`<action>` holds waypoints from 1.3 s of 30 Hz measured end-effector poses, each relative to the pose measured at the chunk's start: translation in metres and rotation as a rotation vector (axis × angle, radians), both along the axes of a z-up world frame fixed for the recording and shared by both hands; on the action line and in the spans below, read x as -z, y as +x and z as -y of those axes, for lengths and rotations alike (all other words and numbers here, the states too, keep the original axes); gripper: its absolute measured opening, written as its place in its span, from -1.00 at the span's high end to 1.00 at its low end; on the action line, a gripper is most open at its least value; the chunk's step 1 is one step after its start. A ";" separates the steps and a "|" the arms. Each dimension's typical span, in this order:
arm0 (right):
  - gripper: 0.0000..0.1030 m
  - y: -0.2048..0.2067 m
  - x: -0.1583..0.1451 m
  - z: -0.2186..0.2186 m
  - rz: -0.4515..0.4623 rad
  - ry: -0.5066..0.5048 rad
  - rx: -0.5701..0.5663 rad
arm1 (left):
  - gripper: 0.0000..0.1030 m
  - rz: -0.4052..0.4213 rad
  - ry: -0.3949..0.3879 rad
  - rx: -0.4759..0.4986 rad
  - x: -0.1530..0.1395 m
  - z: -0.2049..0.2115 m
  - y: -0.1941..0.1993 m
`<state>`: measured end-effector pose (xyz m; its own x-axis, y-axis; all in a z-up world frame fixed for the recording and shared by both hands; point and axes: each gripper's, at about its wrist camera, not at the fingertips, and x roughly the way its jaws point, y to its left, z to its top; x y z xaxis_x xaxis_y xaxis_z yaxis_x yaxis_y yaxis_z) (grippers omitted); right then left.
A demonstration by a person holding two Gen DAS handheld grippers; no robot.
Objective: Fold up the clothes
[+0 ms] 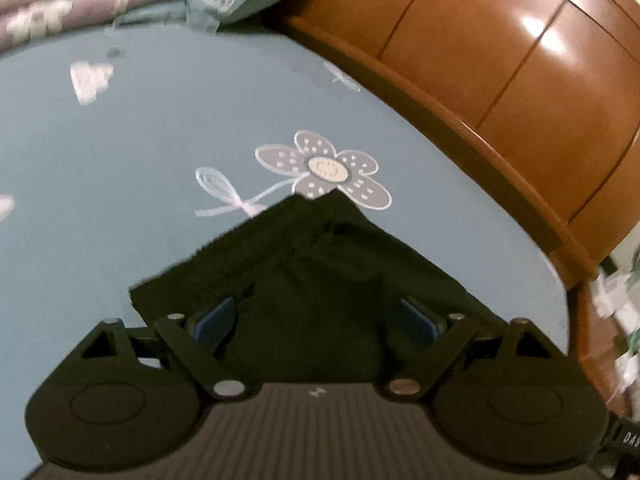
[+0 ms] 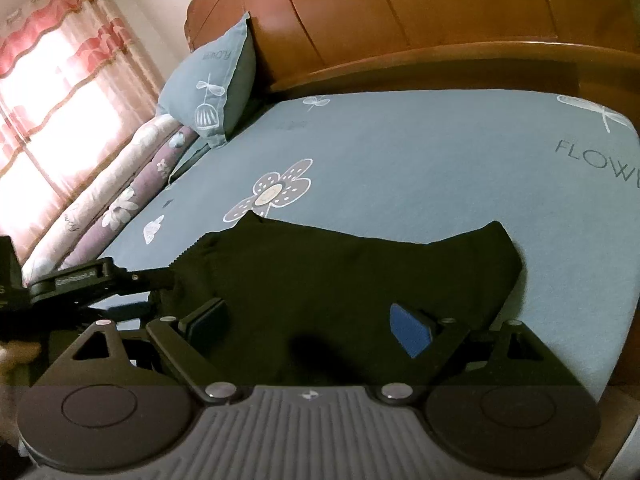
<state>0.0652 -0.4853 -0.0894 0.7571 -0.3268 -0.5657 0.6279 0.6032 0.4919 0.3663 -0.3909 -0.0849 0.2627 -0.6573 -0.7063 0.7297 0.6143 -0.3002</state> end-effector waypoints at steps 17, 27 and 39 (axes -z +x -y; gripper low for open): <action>-0.88 0.011 -0.005 -0.021 -0.038 -0.050 -0.041 | -0.95 0.553 0.048 -0.118 -0.070 -0.085 -0.120; -0.95 0.028 -0.016 -0.056 -0.042 -0.119 -0.129 | -0.99 0.539 -0.019 -0.324 -0.081 -0.159 -0.164; -1.00 0.045 -0.058 -0.143 -0.047 -0.236 -0.338 | -0.99 0.635 0.035 -0.511 -0.103 -0.223 -0.220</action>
<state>0.1098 -0.3425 -0.0319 0.8192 -0.1891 -0.5415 0.3937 0.8719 0.2911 0.1462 -0.1680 0.0183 0.8816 -0.3281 -0.3394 0.3812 0.9189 0.1020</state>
